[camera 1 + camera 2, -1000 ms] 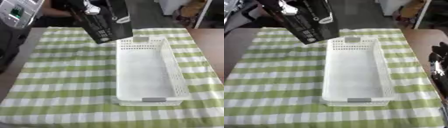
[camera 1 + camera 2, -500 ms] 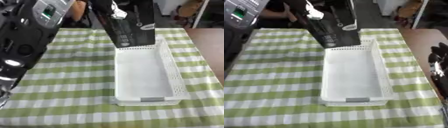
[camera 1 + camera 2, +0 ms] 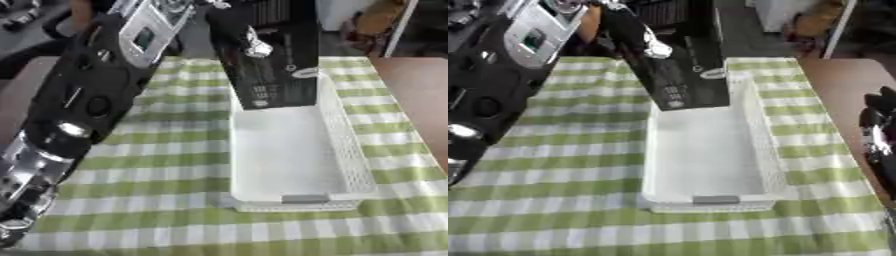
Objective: Pick up objects on the table and place them in the box.
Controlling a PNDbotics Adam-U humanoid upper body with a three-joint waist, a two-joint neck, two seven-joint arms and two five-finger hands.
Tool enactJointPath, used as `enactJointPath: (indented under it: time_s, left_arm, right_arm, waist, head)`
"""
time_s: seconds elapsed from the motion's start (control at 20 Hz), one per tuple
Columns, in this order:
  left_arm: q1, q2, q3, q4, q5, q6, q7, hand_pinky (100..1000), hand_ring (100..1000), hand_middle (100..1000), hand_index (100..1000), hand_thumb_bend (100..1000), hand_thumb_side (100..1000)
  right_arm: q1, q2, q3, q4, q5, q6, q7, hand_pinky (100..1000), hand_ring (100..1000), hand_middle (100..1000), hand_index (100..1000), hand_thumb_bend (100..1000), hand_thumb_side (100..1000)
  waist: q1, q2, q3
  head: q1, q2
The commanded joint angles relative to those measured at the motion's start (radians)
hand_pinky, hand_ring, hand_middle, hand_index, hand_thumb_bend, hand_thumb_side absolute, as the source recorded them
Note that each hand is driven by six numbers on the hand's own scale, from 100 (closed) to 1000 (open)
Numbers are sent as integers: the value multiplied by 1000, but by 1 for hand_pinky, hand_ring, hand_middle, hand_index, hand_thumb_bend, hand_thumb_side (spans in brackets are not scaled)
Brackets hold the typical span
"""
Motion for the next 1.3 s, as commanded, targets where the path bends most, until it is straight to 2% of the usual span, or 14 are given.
enactJointPath:
  time_s: [0.05,0.1,0.2,0.3,0.65,1.15,1.3]
  left_arm:
    - [-15,-11,-15,11,-40,-55,-10,482,548,634,748,851,643]
    - [-12,-15,-22,13,-54,-74,-10,545,608,693,790,993,699]
    - [-4,-21,-30,18,-77,-105,-7,645,706,763,828,1000,767]
    - [4,-23,-38,19,-97,-130,-5,695,751,792,836,1000,787]
    - [18,-32,-45,24,-100,-157,-6,712,760,802,839,1000,803]
    - [19,-31,-40,8,-69,-141,-10,708,755,801,836,1000,797]
    - [19,-28,-32,-7,-44,-135,6,726,771,837,864,1000,823]
  right_arm:
    - [-14,-18,0,-9,-4,-1,5,836,859,780,930,277,658]
    - [-14,-18,0,-9,-4,-2,5,836,859,780,930,277,657]
    - [-13,-18,-1,-9,-4,-2,5,837,859,780,930,277,658]
    - [-12,-17,-1,-8,-4,-2,5,837,860,780,930,276,658]
    - [-12,-16,-1,-8,-5,-3,6,837,860,780,930,276,659]
    - [-12,-16,-1,-7,-5,-3,6,837,860,780,930,275,659]
    - [-11,-16,-1,-7,-6,-3,6,838,860,780,930,274,659]
  waist:
    - [-3,-9,-2]
    - [-3,-9,-2]
    - [-3,-9,-3]
    - [-3,-8,-2]
    - [-5,-7,-1]
    - [-5,-7,1]
    - [-6,-7,3]
  head:
    - [13,0]
    - [14,0]
    - [15,0]
    - [16,0]
    - [17,0]
    - [19,0]
    - [20,0]
